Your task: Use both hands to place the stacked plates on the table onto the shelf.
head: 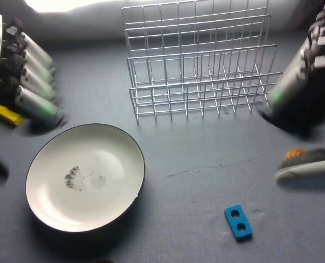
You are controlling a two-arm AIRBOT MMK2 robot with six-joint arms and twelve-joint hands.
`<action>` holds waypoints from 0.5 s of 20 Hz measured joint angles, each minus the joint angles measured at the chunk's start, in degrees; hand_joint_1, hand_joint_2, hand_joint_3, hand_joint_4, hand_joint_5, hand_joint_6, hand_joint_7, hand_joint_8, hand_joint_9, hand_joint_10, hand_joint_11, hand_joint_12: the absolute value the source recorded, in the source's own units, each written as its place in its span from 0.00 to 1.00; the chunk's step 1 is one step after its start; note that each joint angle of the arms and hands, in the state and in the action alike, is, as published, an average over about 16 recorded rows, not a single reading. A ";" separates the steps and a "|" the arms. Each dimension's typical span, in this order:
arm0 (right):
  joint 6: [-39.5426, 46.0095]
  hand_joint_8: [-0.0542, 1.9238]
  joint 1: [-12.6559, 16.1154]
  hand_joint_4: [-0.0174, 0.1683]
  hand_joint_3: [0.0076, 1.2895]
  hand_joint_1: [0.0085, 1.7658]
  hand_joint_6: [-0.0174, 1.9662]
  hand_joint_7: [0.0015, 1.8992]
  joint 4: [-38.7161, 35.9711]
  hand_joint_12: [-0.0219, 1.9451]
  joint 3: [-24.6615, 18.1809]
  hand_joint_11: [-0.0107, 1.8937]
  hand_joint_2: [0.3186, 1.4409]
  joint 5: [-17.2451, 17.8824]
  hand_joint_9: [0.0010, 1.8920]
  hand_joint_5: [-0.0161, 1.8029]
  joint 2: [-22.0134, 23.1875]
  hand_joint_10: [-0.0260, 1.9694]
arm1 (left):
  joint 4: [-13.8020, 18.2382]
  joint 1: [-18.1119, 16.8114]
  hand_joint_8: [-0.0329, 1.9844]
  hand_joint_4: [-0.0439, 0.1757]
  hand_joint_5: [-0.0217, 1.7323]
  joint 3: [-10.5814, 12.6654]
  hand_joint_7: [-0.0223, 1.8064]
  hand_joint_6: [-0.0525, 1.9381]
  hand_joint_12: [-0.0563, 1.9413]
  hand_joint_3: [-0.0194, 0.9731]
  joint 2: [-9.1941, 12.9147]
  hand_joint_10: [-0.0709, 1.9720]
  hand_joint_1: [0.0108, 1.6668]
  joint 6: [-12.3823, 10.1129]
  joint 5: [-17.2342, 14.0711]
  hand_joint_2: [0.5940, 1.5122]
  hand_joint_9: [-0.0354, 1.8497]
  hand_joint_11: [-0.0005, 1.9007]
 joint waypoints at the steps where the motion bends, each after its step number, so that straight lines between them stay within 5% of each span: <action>1: -0.12 0.22 0.01 0.09 0.04 0.03 0.22 0.24 0.02 0.16 -0.01 0.30 0.66 -0.06 0.25 0.22 -0.01 0.21 | 0.17 0.05 0.15 0.17 0.11 0.01 0.11 0.15 0.16 0.08 -0.01 0.15 0.02 -0.02 -0.13 0.52 0.12 0.10; 10: -2.12 0.07 -0.23 0.08 0.02 0.05 0.06 0.07 0.47 0.03 -0.20 0.10 0.64 -1.69 0.07 0.07 -0.43 0.05 | 2.63 2.29 0.03 0.18 0.05 0.20 0.04 0.04 0.04 0.04 -0.18 0.05 0.00 0.58 -1.45 0.53 0.04 0.02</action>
